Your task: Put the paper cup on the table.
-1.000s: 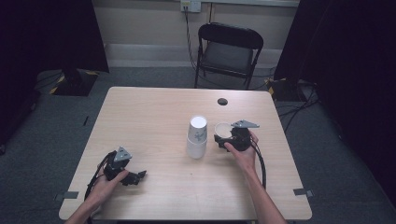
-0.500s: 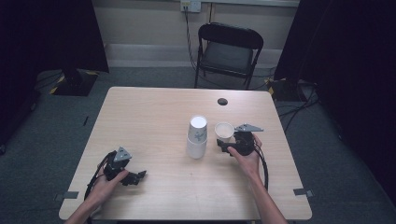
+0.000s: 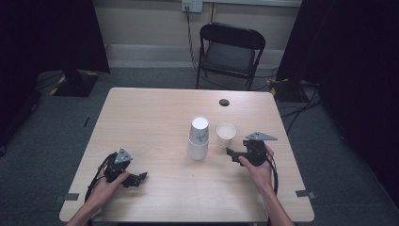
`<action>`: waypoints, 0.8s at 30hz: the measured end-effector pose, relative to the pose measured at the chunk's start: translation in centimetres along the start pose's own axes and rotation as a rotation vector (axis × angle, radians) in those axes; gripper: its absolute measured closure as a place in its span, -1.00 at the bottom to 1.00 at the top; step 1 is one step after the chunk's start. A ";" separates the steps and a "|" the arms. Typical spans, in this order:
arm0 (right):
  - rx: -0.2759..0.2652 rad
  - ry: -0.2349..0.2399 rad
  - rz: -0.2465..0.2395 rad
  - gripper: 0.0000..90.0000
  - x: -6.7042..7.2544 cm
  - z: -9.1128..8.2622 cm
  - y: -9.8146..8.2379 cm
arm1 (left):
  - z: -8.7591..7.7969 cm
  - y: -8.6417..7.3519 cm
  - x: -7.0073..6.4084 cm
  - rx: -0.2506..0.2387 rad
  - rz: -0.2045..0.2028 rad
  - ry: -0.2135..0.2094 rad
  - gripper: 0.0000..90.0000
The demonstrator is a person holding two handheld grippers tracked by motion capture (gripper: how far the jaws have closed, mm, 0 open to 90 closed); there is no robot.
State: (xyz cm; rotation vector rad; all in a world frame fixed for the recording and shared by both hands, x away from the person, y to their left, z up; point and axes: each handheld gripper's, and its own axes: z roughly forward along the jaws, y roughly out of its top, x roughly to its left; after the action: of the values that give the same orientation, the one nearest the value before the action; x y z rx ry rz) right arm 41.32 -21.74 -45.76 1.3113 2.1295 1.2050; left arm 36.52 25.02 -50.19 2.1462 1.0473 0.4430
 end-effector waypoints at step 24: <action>0.196 -0.058 -0.035 -0.68 0.1 -3.9 -6.8 | -0.2 -0.2 -0.4 0.003 -0.027 0.031 -1.00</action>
State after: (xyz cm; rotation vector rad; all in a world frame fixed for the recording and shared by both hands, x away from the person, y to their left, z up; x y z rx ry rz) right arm 34.98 -24.91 -49.07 1.3654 2.2651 0.9525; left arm 36.01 24.90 -50.18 2.1311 1.0940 0.4637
